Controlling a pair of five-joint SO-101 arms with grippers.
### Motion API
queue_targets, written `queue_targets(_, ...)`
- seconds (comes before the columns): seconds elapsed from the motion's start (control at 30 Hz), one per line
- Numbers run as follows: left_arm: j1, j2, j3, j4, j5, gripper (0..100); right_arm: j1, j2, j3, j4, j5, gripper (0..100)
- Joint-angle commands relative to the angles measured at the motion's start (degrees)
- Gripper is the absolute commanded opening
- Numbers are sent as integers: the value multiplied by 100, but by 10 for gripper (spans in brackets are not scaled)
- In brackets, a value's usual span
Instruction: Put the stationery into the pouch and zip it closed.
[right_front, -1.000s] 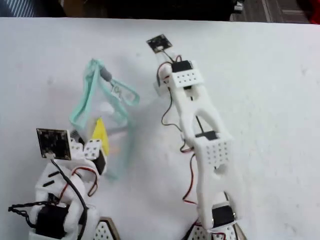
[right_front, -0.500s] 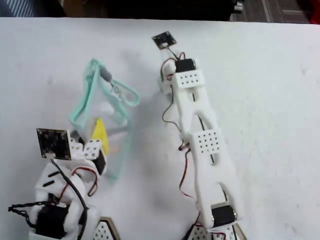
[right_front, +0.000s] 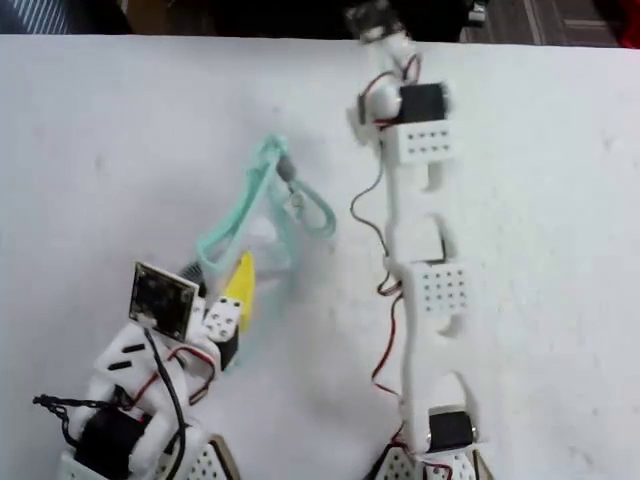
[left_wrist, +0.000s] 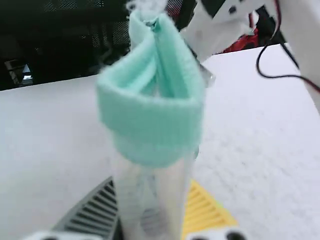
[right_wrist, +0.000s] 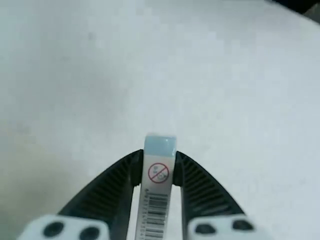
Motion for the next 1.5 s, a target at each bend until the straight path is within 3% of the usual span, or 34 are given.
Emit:
queue_targets(0.0,286,-48,-185,-281,-26,24,22,-1402,202,171,35,17)
queue_targets(0.37,927,-48,-369,-457,-26,24,-954,-6018,4334,136,62,17)
queue_targets(0.57,936,-48,-554,-440,-26,24,-1657,-7688,4923,110,53,17)
queue_targets(0.77,963,-48,-484,-396,-18,24,-2026,-8470,4949,-22,35,17)
queue_targets(1.03,1807,-48,-70,-440,-62,24,-2264,-8708,4958,-84,18,17)
queue_targets(1.17,1842,-48,-88,-448,-62,24,-2633,-8778,4976,110,-360,17)
queue_targets(1.37,1719,-48,-88,-185,-26,189,-2712,-9244,5670,-119,-589,17)
queue_targets(1.47,1499,-48,-88,-158,-18,203,-2738,-9490,6365,-514,-589,17)
